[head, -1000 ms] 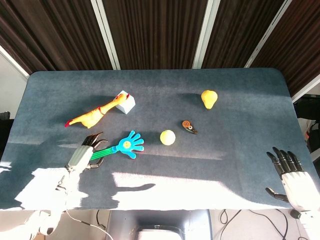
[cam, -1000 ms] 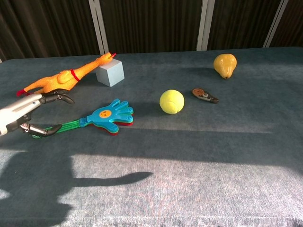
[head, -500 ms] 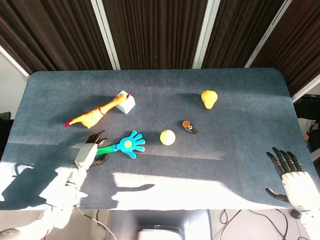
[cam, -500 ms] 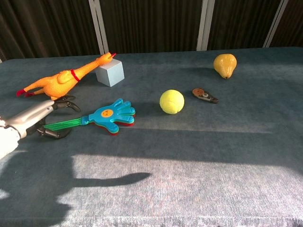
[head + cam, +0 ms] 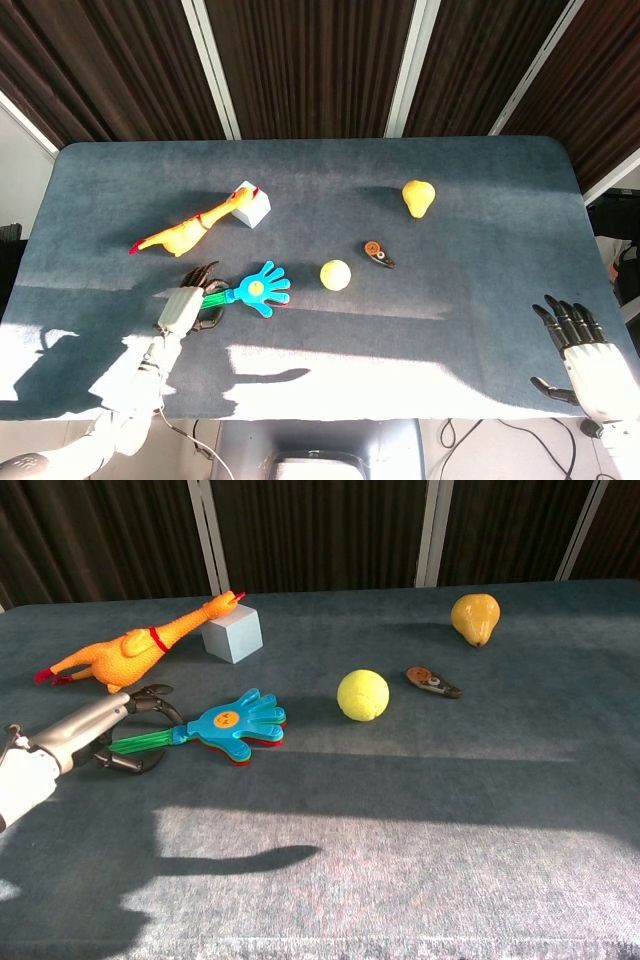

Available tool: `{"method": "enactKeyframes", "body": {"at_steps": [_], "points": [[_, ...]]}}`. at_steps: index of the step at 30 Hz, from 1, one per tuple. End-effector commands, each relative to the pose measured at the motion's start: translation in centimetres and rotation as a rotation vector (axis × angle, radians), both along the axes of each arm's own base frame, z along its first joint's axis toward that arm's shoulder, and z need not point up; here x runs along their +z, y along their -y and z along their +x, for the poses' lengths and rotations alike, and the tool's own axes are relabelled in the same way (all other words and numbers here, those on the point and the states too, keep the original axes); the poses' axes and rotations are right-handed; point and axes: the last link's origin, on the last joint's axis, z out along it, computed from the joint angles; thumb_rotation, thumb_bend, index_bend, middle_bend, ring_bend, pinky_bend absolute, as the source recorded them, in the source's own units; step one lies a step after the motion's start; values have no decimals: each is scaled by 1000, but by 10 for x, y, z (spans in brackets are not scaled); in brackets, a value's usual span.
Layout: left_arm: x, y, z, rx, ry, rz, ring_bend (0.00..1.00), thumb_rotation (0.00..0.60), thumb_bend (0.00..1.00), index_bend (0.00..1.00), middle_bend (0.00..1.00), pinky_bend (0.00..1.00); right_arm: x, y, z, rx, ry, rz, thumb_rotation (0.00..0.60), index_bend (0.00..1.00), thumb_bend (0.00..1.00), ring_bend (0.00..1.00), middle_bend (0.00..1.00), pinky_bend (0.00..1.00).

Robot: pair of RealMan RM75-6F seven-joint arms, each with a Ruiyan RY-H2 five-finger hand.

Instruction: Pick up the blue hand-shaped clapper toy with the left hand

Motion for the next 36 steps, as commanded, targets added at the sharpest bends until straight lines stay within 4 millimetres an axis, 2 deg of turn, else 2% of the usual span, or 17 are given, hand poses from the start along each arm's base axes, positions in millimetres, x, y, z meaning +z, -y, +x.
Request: {"method": "enactKeyframes", "body": {"at_steps": [1, 18, 22, 27, 32, 36], "points": [[-1, -1, 2, 1, 6, 0, 0, 600, 389, 337, 0, 0, 0, 0, 0, -1, 1, 0, 600, 0, 183, 0, 0, 0], [-7, -5, 9, 22, 50, -5, 0, 600, 385, 401, 31, 0, 0, 0, 0, -5, -1, 8, 600, 0, 183, 0, 0, 0], [-7, -7, 9, 27, 71, 14, 0, 600, 386, 494, 85, 0, 0, 1, 0, -6, -1, 7, 600, 0, 183, 0, 0, 0], [-5, -7, 8, 25, 97, 43, 0, 600, 431, 633, 166, 0, 0, 0, 0, -6, -1, 8, 600, 0, 183, 0, 0, 0], [-2, -5, 8, 6, 125, 63, 4, 600, 484, 711, 231, 1, 0, -1, 0, -5, 0, 11, 600, 0, 183, 0, 0, 0], [3, -1, 10, -15, 187, 77, 45, 600, 521, 754, 289, 46, -1, -1, 0, -3, 0, 15, 600, 0, 183, 0, 0, 0]]}}
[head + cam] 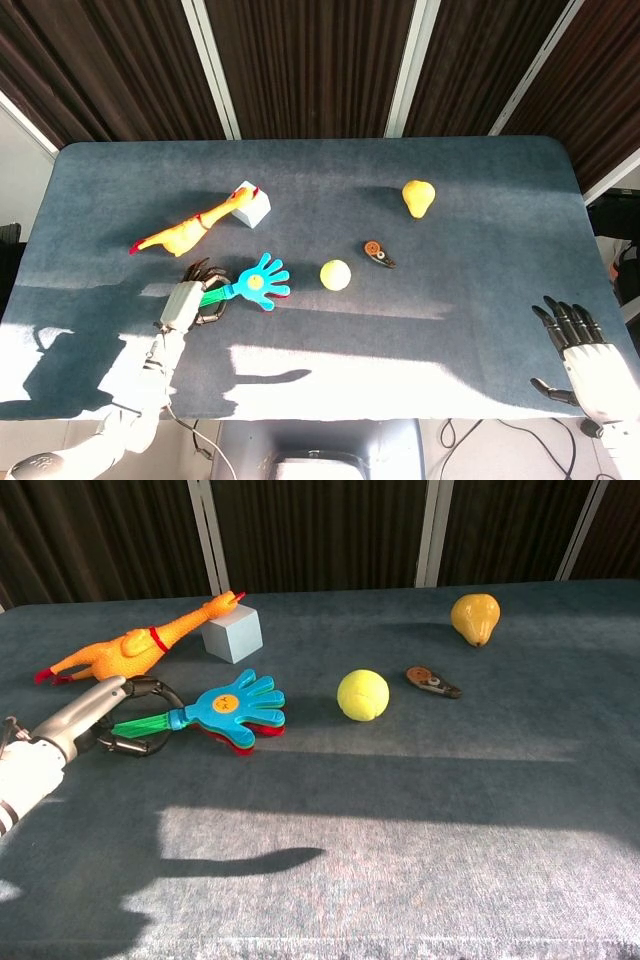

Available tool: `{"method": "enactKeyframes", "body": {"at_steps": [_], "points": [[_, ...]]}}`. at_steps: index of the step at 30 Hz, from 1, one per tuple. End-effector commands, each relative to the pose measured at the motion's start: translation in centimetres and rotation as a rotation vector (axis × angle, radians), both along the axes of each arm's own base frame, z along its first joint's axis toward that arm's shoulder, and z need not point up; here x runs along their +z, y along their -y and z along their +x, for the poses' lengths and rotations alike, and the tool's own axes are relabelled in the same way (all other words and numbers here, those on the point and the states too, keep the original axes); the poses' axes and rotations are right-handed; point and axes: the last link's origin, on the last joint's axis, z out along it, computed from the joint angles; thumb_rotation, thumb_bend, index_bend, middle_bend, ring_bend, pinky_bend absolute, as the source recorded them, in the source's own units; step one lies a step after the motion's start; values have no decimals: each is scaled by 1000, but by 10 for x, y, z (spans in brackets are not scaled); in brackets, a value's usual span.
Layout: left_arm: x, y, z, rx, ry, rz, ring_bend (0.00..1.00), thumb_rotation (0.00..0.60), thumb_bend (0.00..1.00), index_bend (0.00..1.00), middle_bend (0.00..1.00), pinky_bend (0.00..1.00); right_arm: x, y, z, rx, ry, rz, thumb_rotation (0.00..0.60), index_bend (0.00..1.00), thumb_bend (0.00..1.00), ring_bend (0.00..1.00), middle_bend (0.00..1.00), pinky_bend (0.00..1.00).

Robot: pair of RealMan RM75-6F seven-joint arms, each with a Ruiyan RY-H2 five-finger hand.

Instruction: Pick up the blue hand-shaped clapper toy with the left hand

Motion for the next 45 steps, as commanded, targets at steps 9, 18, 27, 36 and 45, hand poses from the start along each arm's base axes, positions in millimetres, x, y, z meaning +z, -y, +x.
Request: {"method": "enactKeyframes", "body": {"at_steps": [9, 18, 27, 36, 45], "points": [[21, 11, 5, -64, 207, 100, 393, 600, 620, 827, 659, 512, -1, -1, 0, -1, 5, 13, 600, 0, 183, 0, 0, 0], [53, 24, 20, -136, 748, 50, 502, 600, 652, 829, 748, 840, -2, -2, 1, -1, 5, 22, 600, 0, 183, 0, 0, 0], [134, 36, 35, -272, 1435, -43, 496, 600, 672, 838, 773, 856, -2, -2, 0, -5, 8, 25, 600, 0, 183, 0, 0, 0], [114, 40, 21, -277, 856, -156, 491, 600, 665, 840, 773, 856, -4, -3, 1, -6, 10, 45, 600, 0, 183, 0, 0, 0], [89, 33, -2, -273, 240, -243, 502, 600, 660, 840, 778, 864, -4, -3, 1, -10, 11, 56, 600, 0, 183, 0, 0, 0]]}}
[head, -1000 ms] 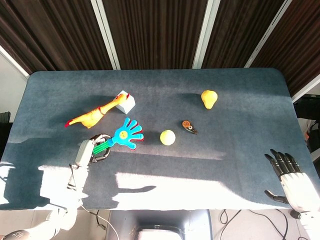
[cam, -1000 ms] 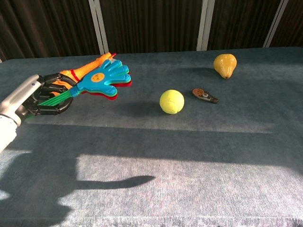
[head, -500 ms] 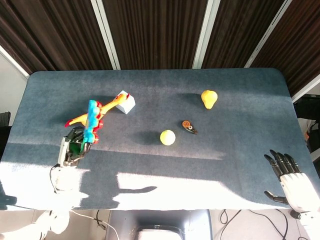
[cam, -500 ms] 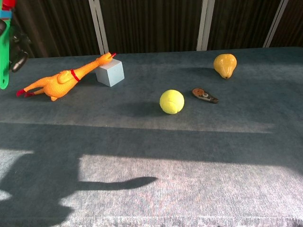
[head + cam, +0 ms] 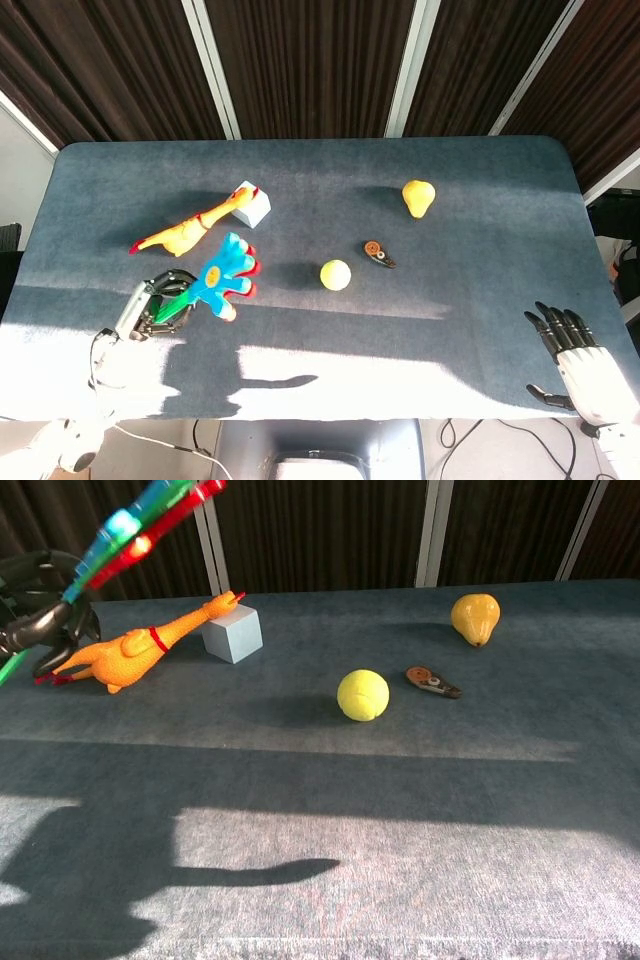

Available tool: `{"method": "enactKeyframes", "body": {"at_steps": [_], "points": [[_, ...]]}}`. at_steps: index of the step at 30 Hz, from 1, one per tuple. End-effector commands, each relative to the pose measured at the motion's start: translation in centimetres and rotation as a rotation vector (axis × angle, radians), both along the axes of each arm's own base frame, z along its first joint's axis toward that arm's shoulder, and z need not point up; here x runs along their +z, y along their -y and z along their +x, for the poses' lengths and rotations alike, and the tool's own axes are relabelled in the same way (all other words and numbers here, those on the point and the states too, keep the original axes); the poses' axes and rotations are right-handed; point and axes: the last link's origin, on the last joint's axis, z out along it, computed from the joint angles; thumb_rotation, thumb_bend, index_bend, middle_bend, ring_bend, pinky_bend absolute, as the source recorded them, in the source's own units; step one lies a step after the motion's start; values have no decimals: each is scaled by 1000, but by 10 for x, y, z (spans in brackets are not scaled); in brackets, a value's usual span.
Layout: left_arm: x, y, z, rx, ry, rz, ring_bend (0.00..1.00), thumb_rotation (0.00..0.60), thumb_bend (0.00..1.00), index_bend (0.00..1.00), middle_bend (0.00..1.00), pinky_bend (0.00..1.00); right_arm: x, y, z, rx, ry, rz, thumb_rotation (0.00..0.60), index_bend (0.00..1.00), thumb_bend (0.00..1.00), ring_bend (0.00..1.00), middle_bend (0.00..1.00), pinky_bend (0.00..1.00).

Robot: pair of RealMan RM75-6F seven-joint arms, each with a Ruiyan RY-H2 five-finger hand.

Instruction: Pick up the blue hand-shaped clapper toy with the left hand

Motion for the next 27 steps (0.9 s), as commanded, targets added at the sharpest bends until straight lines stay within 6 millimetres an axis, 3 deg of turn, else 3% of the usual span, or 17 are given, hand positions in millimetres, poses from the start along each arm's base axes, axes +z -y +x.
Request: {"method": "enactKeyframes", "body": {"at_steps": [1, 3, 5, 9, 12, 16, 20, 22, 24, 27], "points": [[-14, -5, -18, -75, -457, 11, 502, 600, 660, 840, 778, 863, -1, 0, 0, 0, -1, 2, 600, 0, 182, 0, 0, 0], [-8, -6, -11, -46, -362, 12, 502, 600, 660, 840, 777, 864, -1, 0, 0, 1, 0, 4, 600, 0, 183, 0, 0, 0], [1, -6, -3, -1, -142, -44, 505, 600, 655, 840, 778, 867, -1, 0, 0, 1, 0, 4, 600, 0, 183, 0, 0, 0], [42, -10, 6, 80, 578, -222, 511, 600, 651, 841, 778, 874, 0, 0, 0, 0, 1, 2, 600, 0, 183, 0, 0, 0], [70, -13, 0, 73, 876, -266, 506, 600, 648, 843, 777, 874, 0, 0, 0, -1, 2, 1, 600, 0, 183, 0, 0, 0], [97, -12, -6, 12, 1105, -312, 502, 600, 653, 844, 778, 874, -1, 1, -1, -2, -13, -16, 600, 0, 183, 0, 0, 0], [107, -7, -6, -41, 1167, -325, 496, 600, 654, 843, 777, 864, -2, 1, 0, -3, -14, -18, 600, 0, 183, 0, 0, 0], [102, -4, -4, -49, 1089, -340, 492, 600, 653, 844, 777, 859, -3, 0, 0, -2, -15, -16, 600, 0, 183, 0, 0, 0], [89, -2, -4, -48, 901, -349, 491, 600, 650, 844, 778, 857, -3, 0, 0, -2, -12, -13, 600, 0, 183, 0, 0, 0], [59, -1, -11, -47, 438, -359, 493, 600, 636, 845, 781, 860, -2, 0, 0, -2, -12, -14, 600, 0, 183, 0, 0, 0]]}}
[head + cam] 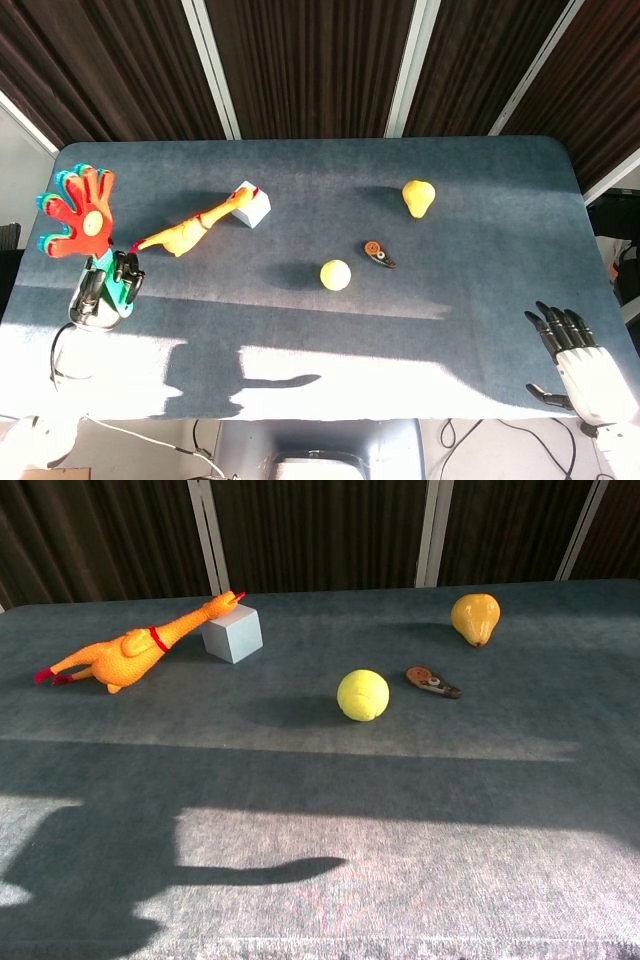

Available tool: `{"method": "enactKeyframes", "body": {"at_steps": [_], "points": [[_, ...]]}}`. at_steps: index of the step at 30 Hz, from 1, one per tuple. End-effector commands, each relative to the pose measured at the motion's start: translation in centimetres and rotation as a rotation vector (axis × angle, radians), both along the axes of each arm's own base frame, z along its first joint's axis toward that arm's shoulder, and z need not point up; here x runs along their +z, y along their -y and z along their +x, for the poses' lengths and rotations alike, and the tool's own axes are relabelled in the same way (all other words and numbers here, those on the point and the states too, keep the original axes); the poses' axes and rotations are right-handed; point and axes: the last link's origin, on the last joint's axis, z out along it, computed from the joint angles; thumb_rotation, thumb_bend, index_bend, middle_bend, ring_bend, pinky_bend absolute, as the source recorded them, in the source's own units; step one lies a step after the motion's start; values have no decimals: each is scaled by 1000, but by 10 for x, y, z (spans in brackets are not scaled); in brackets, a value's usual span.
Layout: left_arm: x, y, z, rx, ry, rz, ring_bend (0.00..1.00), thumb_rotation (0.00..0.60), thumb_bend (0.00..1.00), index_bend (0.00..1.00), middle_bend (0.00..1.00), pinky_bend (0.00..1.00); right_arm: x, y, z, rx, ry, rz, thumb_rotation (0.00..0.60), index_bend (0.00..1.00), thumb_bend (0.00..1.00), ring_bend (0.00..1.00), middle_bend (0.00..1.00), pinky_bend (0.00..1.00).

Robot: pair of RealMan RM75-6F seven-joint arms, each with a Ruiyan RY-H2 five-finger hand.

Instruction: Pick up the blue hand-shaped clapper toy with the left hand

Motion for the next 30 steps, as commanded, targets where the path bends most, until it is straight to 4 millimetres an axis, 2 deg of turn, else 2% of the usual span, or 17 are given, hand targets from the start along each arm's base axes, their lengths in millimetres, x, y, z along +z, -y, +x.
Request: {"method": "enactKeyframes", "body": {"at_steps": [1, 3, 6, 8, 10, 14, 23, 30], "points": [[-7, 8, -7, -159, -552, 133, 494, 600, 634, 845, 782, 861, 0, 0, 0, 0, 0, 0, 600, 0, 183, 0, 0, 0], [-14, 8, -9, -185, -644, 131, 496, 600, 631, 846, 785, 862, 0, 0, 0, 0, 1, 0, 600, 0, 183, 0, 0, 0], [-40, 4, -23, -308, -1126, 180, 503, 600, 633, 850, 791, 865, 0, -1, 1, 1, 5, 6, 600, 0, 183, 0, 0, 0], [-60, -4, -40, -398, -1578, 309, 503, 600, 632, 849, 791, 865, 0, -1, 0, 1, 6, 10, 600, 0, 183, 0, 0, 0], [-72, -4, -38, -371, -1737, 347, 503, 600, 630, 849, 791, 865, 1, -1, 0, 1, 7, 12, 600, 0, 183, 0, 0, 0], [-75, -3, -30, -307, -1800, 336, 503, 600, 629, 850, 790, 865, 1, -2, 1, 2, 8, 13, 600, 0, 183, 0, 0, 0], [-76, -12, -19, -226, -1707, 283, 504, 600, 632, 850, 789, 874, 0, -2, 1, 3, 7, 18, 600, 0, 183, 0, 0, 0], [-94, -17, -19, -155, -1665, 321, 505, 600, 603, 850, 790, 865, 1, -1, 1, 2, 9, 19, 600, 0, 183, 0, 0, 0]]}}
